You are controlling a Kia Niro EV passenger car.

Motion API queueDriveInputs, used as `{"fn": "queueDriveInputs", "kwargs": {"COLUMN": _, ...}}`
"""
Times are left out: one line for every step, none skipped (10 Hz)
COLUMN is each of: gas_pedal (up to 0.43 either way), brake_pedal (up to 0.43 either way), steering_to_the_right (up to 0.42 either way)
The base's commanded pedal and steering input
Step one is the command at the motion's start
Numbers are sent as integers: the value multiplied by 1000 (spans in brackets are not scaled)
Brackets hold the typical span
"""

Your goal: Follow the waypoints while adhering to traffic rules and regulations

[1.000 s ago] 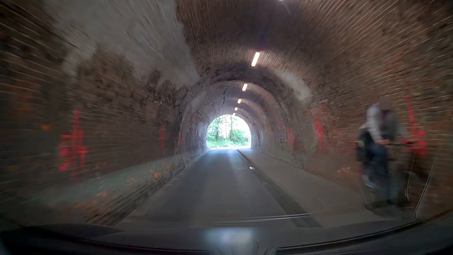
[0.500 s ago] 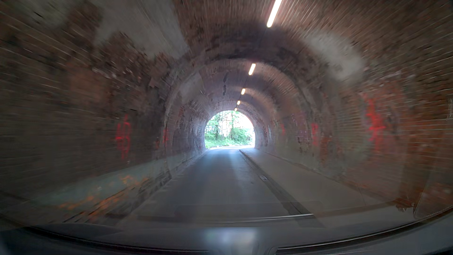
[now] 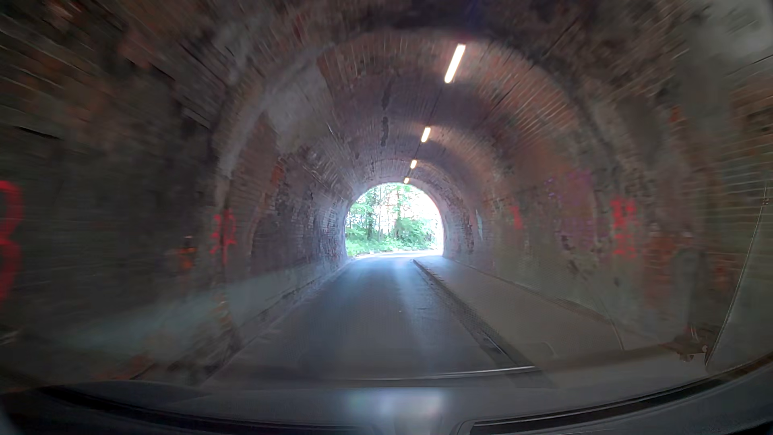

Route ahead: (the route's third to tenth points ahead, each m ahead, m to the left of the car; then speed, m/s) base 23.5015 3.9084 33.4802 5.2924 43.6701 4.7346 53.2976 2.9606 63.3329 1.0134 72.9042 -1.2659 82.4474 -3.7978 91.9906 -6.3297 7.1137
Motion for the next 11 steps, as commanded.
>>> {"fn": "queueDriveInputs", "kwargs": {"gas_pedal": 67, "brake_pedal": 0, "steering_to_the_right": -5}}
{"fn": "queueDriveInputs", "kwargs": {"gas_pedal": 59, "brake_pedal": 0, "steering_to_the_right": -5}}
{"fn": "queueDriveInputs", "kwargs": {"gas_pedal": 47, "brake_pedal": 0, "steering_to_the_right": -5}}
{"fn": "queueDriveInputs", "kwargs": {"gas_pedal": 28, "brake_pedal": 0, "steering_to_the_right": -4}}
{"fn": "queueDriveInputs", "kwargs": {"gas_pedal": 20, "brake_pedal": 0, "steering_to_the_right": -4}}
{"fn": "queueDriveInputs", "kwargs": {"gas_pedal": 0, "brake_pedal": 0, "steering_to_the_right": -4}}
{"fn": "queueDriveInputs", "kwargs": {"gas_pedal": 0, "brake_pedal": 0, "steering_to_the_right": -3}}
{"fn": "queueDriveInputs", "kwargs": {"gas_pedal": 0, "brake_pedal": 0, "steering_to_the_right": -3}}
{"fn": "queueDriveInputs", "kwargs": {"gas_pedal": 0, "brake_pedal": 0, "steering_to_the_right": -2}}
{"fn": "queueDriveInputs", "kwargs": {"gas_pedal": 0, "brake_pedal": 0, "steering_to_the_right": -2}}
{"fn": "queueDriveInputs", "kwargs": {"gas_pedal": 0, "brake_pedal": 0, "steering_to_the_right": -2}}
